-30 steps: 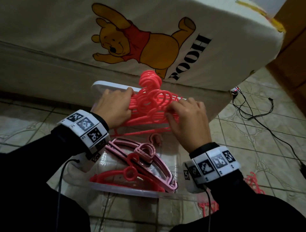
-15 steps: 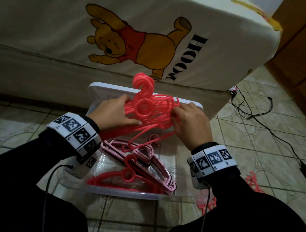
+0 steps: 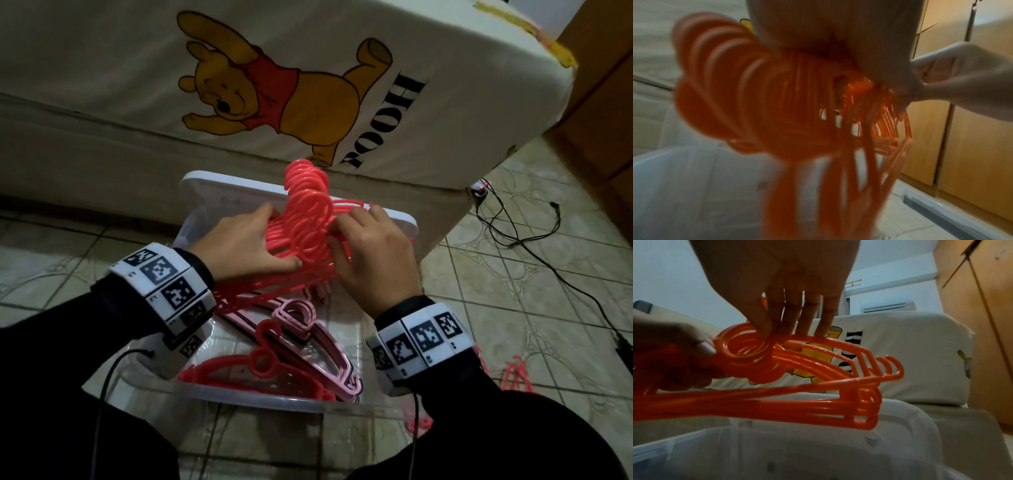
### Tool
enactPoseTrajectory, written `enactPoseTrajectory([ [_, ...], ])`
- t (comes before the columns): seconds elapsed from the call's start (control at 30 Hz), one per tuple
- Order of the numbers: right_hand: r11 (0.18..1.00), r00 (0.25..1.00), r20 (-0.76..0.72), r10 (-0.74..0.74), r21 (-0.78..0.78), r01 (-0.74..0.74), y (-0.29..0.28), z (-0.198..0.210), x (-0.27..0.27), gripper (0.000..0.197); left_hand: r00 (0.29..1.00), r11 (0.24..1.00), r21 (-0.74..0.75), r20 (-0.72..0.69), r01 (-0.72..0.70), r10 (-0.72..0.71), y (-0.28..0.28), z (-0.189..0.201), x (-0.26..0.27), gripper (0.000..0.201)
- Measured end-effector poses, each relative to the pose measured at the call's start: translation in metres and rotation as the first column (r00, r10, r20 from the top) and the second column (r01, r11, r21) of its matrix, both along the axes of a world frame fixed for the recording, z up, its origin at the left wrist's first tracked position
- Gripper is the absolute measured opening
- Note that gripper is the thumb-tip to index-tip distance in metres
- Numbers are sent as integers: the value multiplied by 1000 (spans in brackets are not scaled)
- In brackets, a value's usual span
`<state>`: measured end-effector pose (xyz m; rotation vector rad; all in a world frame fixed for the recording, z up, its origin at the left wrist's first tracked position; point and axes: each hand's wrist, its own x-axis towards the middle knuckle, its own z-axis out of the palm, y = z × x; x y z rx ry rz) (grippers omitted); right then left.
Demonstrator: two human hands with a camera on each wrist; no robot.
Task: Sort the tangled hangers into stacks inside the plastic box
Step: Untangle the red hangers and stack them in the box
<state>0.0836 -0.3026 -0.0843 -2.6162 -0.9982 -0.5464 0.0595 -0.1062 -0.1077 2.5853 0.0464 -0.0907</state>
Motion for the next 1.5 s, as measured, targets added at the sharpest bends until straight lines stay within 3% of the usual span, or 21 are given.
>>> enactPoseTrajectory([
  [0.17, 998, 1000, 11, 7, 63, -8, -1, -3, 1, 10, 999, 1000, 18, -35, -4, 5, -1, -4, 0, 58],
  [0.3, 998, 998, -33, 58, 41, -56, -4, -4, 6, 18, 999, 999, 37, -39, -2, 3, 0, -3, 0, 59],
  [0.4, 995, 988, -122, 94, -28, -98, -11, -5, 12, 47, 999, 999, 40, -40, -19, 21, 1, -3, -1, 51],
  [0.5, 985, 996, -86, 27, -166, -40, -14, -10, 19, 69, 998, 999, 29, -53, -14, 16, 1, -1, 0, 48],
  [0.6, 962, 993, -116, -37, -273, 4, -16, -17, 24, 73, 998, 999, 40, -65, 12, -10, -1, 2, -1, 51],
  [0.83, 972, 948, -314, -59, -235, -17, -16, -30, 36, 78, 994, 991, 97, -68, 87, -81, -4, 4, -5, 45],
  [0.9, 970, 945, -323, -58, -243, -24, -15, -35, 39, 70, 990, 991, 80, -97, 110, -103, -6, 0, -5, 40],
  [1.0, 980, 955, -295, -34, -196, -25, -14, -42, 38, 40, 989, 990, 79, -105, 114, -105, -5, -2, -3, 38],
  [1.1, 970, 969, -246, -32, -243, -29, -11, -44, 37, 16, 986, 982, 131, -107, 139, -125, -3, -7, -1, 32],
  [1.33, 955, 900, -436, -21, -276, -111, -11, -53, 37, 17, 967, 921, 294, -106, 253, -232, 0, -22, 7, 23],
  [1.5, 952, 877, -476, -62, -293, -91, -12, -57, 36, 17, 930, 864, 349, -181, 364, -319, -1, -34, 11, 33],
])
